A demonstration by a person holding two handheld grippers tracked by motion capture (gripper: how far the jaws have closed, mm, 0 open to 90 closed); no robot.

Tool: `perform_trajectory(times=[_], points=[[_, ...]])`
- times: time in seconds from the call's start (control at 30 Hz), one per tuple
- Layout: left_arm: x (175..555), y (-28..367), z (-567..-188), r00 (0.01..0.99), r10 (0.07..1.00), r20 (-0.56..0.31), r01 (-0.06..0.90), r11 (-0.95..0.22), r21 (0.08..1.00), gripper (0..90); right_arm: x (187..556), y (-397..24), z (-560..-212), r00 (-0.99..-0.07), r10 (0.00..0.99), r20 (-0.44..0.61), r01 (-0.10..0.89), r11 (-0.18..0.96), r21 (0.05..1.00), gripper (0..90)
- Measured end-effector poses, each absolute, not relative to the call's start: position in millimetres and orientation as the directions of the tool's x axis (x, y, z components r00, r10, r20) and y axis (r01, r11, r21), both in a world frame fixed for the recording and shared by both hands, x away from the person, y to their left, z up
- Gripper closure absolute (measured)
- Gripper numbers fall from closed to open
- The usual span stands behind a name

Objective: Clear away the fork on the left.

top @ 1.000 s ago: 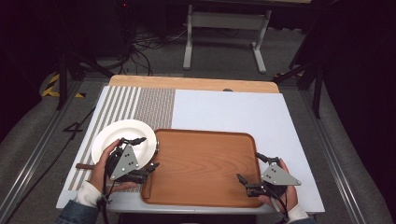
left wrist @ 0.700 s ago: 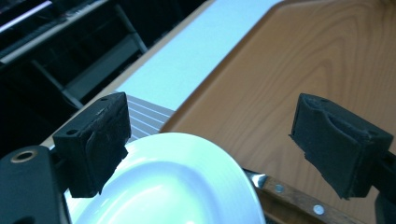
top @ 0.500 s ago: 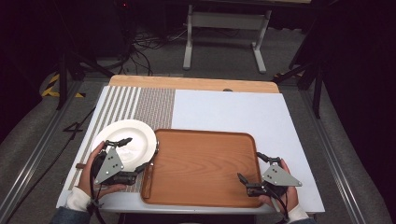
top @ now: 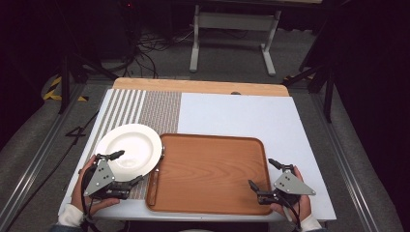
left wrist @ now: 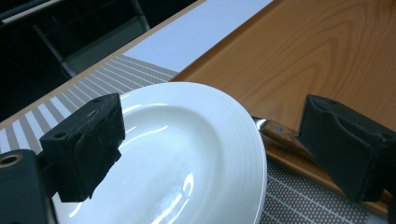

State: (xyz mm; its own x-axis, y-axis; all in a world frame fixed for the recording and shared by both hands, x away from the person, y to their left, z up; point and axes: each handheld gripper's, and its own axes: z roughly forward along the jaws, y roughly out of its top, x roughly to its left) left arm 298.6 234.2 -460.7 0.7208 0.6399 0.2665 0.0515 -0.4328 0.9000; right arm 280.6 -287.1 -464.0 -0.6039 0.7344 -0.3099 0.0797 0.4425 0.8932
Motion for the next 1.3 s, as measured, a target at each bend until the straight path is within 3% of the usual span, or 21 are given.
perform_trajectory(times=[1.3], points=[[293.0,240.1,-463.1,0.714,0.655,0.245,0.067,-0.413,0.908,4.8,282.1,-287.9,-463.8,-0.599,0.740,-0.306,0.082,0.436,0.896,6.5]])
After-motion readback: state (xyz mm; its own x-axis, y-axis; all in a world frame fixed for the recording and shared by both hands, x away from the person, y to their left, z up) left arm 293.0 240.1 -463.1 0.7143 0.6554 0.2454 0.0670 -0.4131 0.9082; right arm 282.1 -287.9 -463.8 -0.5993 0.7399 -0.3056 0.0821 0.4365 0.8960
